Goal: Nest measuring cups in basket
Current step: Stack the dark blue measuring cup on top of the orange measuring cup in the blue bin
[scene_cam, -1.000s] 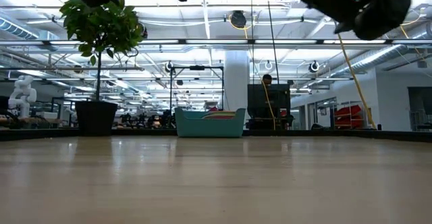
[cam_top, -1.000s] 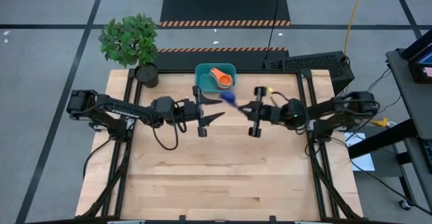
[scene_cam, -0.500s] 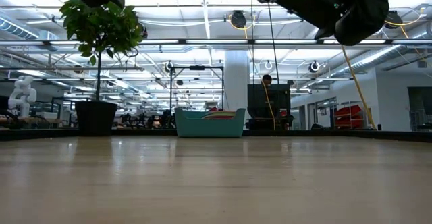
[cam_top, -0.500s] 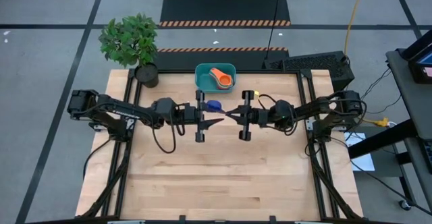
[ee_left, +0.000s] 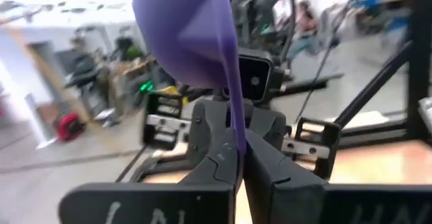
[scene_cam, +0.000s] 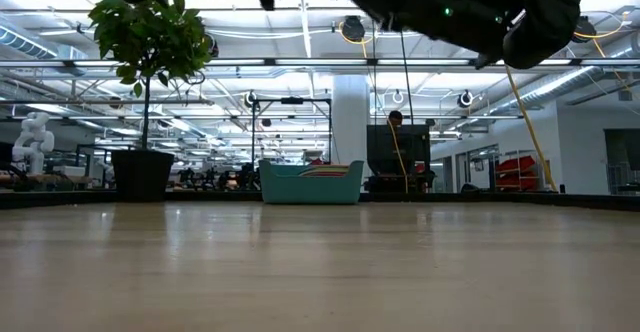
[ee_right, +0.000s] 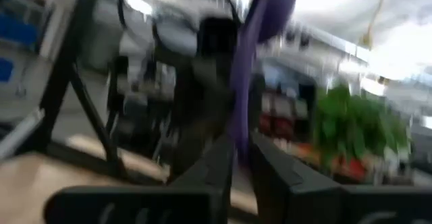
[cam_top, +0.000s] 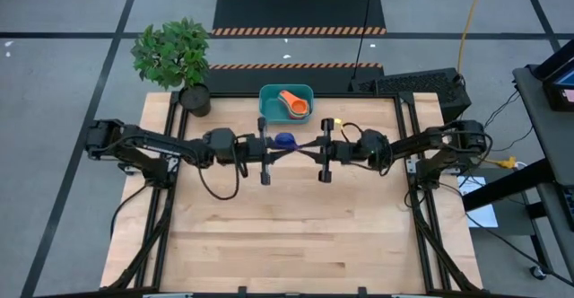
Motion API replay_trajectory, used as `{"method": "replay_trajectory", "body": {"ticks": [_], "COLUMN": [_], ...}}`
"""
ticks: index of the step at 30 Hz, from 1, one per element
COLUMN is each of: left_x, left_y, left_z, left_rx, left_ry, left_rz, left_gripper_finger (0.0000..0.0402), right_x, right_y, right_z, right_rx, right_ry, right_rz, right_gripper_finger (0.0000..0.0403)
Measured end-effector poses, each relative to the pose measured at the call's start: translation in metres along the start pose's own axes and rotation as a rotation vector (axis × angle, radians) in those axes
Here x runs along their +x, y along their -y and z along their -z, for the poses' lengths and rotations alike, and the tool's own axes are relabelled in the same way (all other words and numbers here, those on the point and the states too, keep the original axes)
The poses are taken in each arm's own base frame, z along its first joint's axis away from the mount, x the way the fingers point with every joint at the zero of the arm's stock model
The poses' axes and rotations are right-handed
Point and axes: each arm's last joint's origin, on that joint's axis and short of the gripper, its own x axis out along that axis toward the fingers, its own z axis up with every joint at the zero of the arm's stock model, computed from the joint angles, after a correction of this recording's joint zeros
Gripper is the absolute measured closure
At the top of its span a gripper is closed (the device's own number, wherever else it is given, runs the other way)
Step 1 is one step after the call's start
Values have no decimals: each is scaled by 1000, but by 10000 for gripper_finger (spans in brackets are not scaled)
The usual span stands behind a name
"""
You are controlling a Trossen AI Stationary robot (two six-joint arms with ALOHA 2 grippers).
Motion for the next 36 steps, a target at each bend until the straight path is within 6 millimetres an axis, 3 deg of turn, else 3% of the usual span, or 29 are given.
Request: {"method": "replay_trajectory", "body": {"ticks": [4, 9, 16, 21, 26, 36], "left_x": [-18, -37, -37, -30, -26, -30], "left_y": [-10, -20, -29, -27, -25, -19], "left_z": [-6, 7, 49, 68, 71, 78], "left_rx": [20, 16, -53, -106, -128, -151], "left_ry": [-157, -423, -693, -736, -728, -799], "left_rz": [-81, -137, -72, 48, 105, 154], "left_gripper_finger": [391, 393, 396, 391, 396, 395], "right_x": [-9, -22, -11, 1, 13, 36], "right_y": [13, 28, 35, 29, 26, 24], "right_z": [-1, -3, -13, -13, -4, 13], "right_rx": [36, 112, 279, 273, 279, 306], "right_ry": [-176, -410, -395, -419, -444, -458], "right_rz": [-10, 129, 202, 155, 75, 9], "right_gripper_finger": [330, 303, 283, 256, 234, 237]}}
